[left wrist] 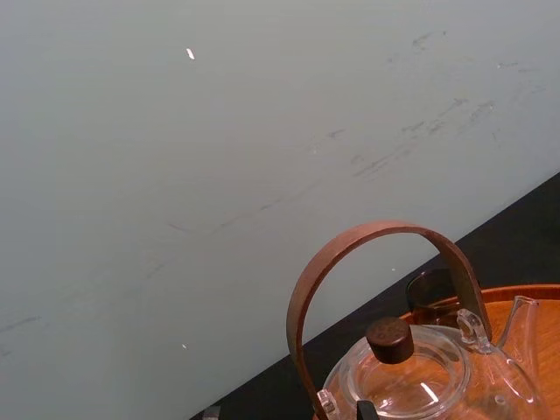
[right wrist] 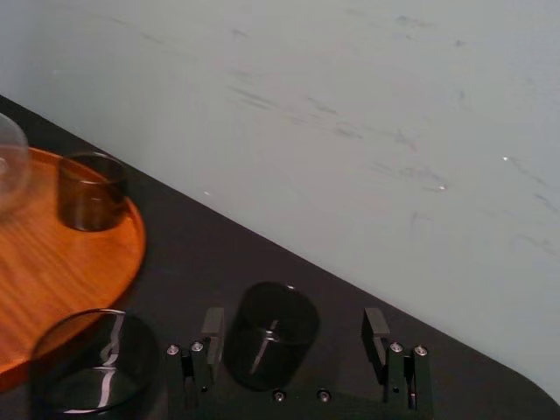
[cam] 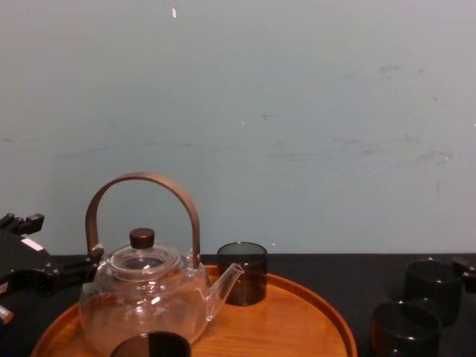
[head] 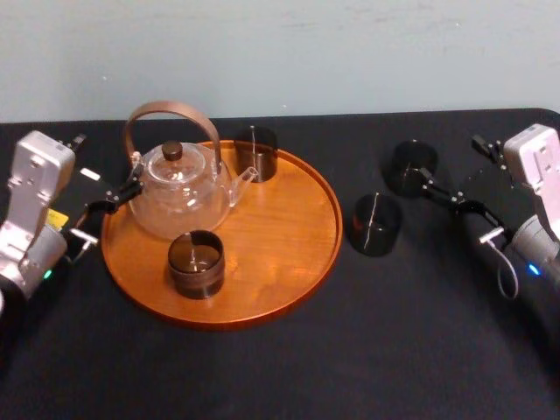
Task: Pick up the glass from the table and place it on the tray.
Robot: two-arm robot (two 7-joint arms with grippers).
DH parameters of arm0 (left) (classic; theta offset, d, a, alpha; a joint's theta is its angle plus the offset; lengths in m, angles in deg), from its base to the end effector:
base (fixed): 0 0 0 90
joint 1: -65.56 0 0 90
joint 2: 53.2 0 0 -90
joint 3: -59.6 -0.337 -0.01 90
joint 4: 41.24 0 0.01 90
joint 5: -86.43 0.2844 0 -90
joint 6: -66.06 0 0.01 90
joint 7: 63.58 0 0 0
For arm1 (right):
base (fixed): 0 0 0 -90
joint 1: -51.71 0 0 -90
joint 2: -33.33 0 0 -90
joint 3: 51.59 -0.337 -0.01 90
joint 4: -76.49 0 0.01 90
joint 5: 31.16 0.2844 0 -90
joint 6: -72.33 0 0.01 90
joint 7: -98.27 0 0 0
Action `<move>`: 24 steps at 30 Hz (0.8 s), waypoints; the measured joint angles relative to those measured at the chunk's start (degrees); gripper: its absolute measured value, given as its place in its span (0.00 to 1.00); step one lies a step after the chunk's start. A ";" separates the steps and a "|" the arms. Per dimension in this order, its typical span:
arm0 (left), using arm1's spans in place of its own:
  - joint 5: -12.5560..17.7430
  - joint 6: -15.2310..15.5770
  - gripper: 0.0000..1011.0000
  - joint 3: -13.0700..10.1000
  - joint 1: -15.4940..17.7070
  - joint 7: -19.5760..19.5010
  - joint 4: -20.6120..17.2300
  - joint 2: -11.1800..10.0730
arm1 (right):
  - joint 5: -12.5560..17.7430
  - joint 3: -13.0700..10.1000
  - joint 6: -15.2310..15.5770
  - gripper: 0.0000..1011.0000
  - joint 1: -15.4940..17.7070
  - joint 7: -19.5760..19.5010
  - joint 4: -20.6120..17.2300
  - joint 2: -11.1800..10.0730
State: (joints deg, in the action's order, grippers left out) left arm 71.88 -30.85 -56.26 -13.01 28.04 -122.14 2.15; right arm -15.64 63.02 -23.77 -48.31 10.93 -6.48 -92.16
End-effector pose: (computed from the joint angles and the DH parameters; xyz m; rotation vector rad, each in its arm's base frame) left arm 0.3427 0.1159 -0.3355 0.3045 -0.2851 1.2480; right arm 0.3364 -0.1199 -0.3301 -0.3043 -0.2613 -1.1824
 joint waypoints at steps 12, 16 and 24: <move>0.00 0.00 1.00 0.00 0.00 0.00 0.00 0.00 | 2.41 -2.76 -1.19 0.99 7.42 3.03 -8.25 -2.20; 0.00 0.00 1.00 0.00 0.00 0.00 0.00 0.00 | 3.22 -3.24 -1.61 0.99 9.76 4.42 -10.55 -2.82; 0.00 0.00 1.00 0.00 0.00 0.00 0.00 0.00 | 4.31 -3.41 -0.94 0.99 12.49 7.18 -12.30 -2.76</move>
State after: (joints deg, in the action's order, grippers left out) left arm 71.88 -30.85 -56.26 -13.01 28.04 -122.13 2.15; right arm -11.33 59.61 -24.72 -35.82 18.11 -18.78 -94.92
